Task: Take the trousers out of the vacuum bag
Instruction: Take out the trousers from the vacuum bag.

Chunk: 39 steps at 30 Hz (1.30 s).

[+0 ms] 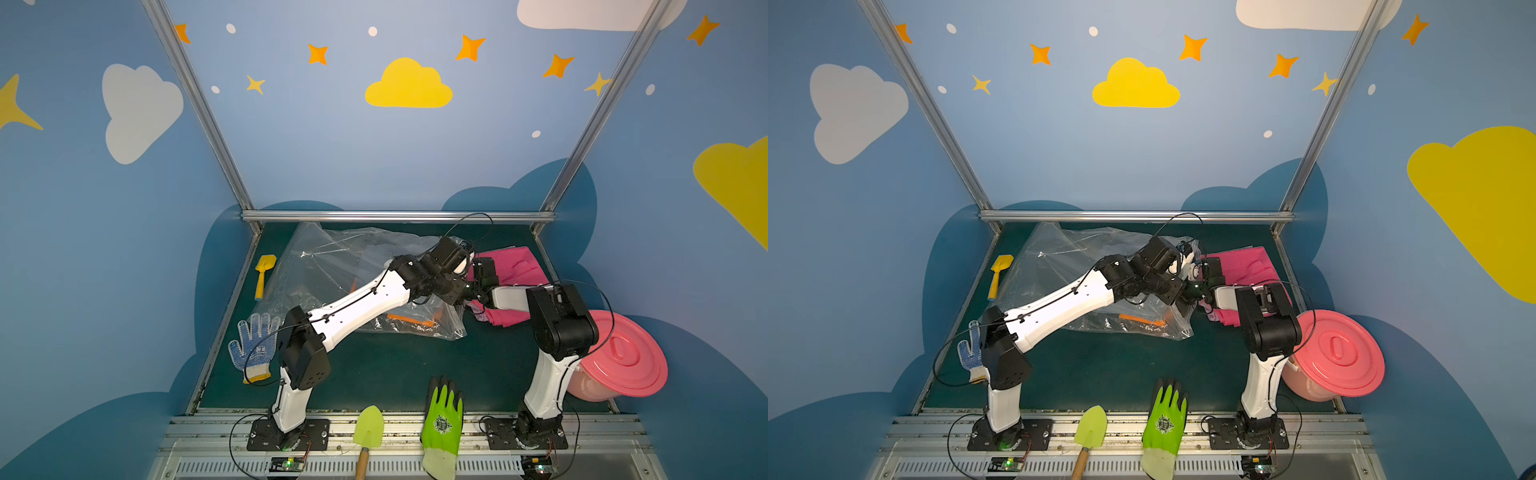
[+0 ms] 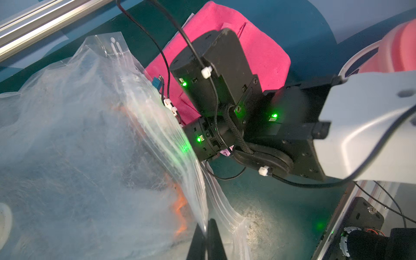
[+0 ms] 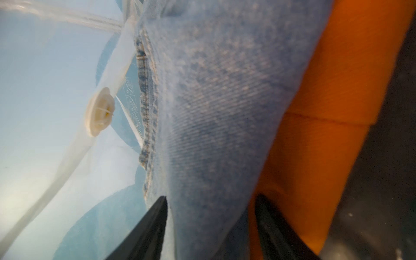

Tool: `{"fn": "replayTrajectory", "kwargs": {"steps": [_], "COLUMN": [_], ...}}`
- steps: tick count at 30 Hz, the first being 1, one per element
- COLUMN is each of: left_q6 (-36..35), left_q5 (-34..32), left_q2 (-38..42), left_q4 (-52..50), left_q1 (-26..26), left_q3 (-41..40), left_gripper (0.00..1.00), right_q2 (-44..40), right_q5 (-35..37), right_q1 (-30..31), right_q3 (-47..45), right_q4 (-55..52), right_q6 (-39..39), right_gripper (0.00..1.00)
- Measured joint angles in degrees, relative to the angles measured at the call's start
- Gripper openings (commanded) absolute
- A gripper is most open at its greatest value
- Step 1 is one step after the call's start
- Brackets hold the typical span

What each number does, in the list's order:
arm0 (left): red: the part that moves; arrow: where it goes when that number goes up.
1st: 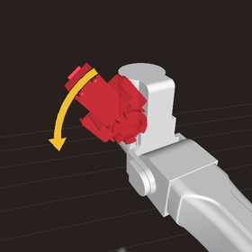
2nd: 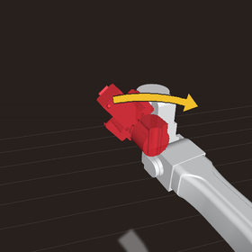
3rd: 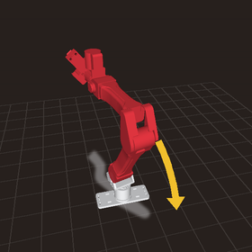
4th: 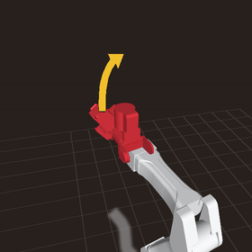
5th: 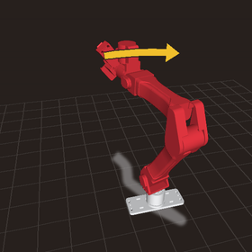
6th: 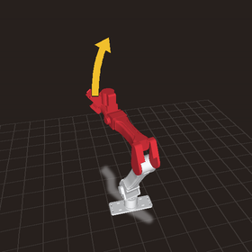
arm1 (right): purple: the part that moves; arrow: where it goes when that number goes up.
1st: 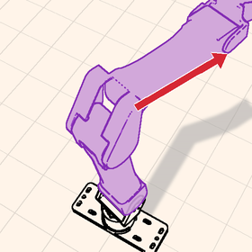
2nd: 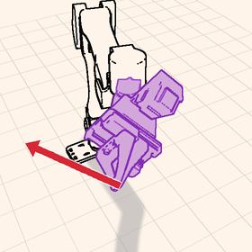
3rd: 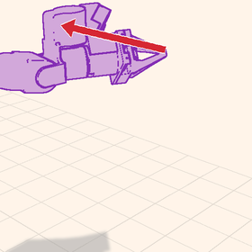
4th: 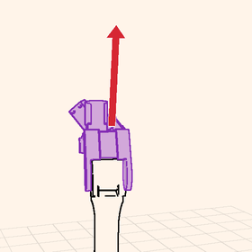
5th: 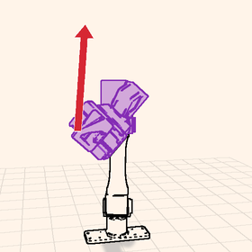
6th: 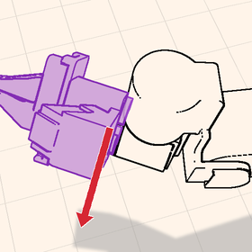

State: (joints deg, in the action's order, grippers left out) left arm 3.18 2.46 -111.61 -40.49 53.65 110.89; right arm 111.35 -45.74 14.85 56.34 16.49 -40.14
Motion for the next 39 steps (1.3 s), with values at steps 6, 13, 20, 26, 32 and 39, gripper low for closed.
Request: {"fn": "replayTrajectory", "kwargs": {"steps": [6,13,20,26,32,39], "left_q6": [0.0,0.0,0.0,-0.2,-0.6,-0.9], "left_q5": [0.0,0.0,0.0,0.0,0.0,0.0], "left_q2": [0.0,0.0,0.0,0.0,0.0,0.0], "left_q4": [0.0,0.0,0.0,0.0,0.0,0.0], "left_q1": [0.0,0.0,0.0,0.0,0.0,0.1], "left_q3": [0.0,0.0,0.0,0.0,0.0,0.0], "left_gripper": [0.05,0.05,0.05,0.05,0.05,0.05], "right_q2": [0.2,1.4,3.5,5.0,5.3,2.6], "right_q5": [0.2,0.3,-0.6,-1.4,-2.4,-2.4], "right_q1": [0.4,2.4,3.7,3.8,3.8,4.0], "right_q3": [0.0,1.5,2.4,2.6,2.7,2.6], "right_q4": [0.3,0.9,3.8,5.8,7.2,6.1], "right_q6": [0.1,0.0,-2.5,-5.0,-6.6,-7.0], "right_gripper": [0.65,0.64,0.57,0.33,0.06,0.0]}}
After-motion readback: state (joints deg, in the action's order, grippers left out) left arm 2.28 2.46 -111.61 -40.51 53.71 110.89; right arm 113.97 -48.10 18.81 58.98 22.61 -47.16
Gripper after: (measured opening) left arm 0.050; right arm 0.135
